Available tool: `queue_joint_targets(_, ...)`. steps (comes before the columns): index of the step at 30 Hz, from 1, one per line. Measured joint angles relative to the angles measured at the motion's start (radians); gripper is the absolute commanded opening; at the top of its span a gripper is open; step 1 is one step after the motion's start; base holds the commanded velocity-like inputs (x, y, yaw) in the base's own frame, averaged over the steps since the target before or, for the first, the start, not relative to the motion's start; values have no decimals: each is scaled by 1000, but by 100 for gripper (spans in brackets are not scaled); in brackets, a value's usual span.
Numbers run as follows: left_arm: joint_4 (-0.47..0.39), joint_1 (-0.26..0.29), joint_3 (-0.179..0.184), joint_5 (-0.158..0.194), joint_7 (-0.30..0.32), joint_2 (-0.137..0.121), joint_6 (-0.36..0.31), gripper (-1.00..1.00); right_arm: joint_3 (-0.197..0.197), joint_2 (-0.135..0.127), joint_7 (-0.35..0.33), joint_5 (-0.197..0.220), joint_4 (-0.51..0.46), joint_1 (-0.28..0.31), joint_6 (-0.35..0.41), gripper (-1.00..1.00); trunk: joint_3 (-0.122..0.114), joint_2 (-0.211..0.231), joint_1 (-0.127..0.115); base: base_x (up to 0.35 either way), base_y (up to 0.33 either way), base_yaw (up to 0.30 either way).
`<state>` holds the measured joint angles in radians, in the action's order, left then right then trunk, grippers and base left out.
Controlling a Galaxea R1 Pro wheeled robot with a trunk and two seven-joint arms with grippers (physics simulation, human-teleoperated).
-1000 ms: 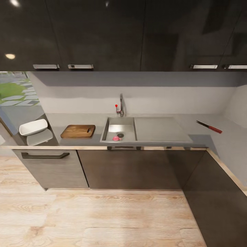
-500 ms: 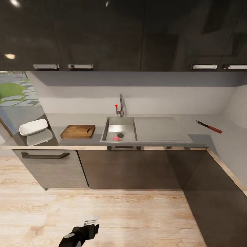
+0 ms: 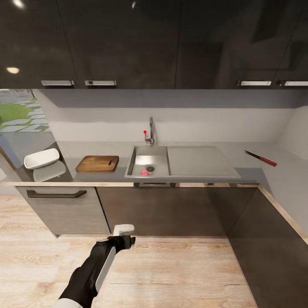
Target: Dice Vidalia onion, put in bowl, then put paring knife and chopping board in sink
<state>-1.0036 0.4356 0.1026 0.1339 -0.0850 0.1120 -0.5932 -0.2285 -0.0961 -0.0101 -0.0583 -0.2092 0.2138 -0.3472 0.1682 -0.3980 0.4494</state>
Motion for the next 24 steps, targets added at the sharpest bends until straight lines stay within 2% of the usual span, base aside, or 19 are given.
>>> queue_joint_targets(4,-26,82,17,0,-1,17,-19,100,3,2,-3,-1,1,0,-3,100,0,0,0,0,0,0)
queue_joint_targets(7,-29,124,33,0,-2,20,-31,100,3,2,-4,-1,1,0,-3,100,0,0,0,0,0,0)
queue_joint_targets(10,-46,192,44,0,-2,26,-111,100,3,2,-6,0,1,0,-4,100,0,0,0,0,0,0)
queue_joint_targets(14,-74,269,47,1,-3,28,-164,100,5,2,-6,-1,1,0,-6,100,0,0,0,0,0,0)
queue_joint_targets(21,-81,423,48,4,-7,38,-184,100,5,3,-7,-1,2,0,-58,100,0,0,0,0,0,0)
queue_joint_targets(22,-71,459,48,5,-11,40,-185,100,5,3,-7,-1,2,0,-64,100,0,0,0,0,0,0)
queue_joint_targets(24,-55,489,48,5,-16,41,-185,100,5,4,-7,-1,3,0,-67,100,0,0,0,0,0,0)
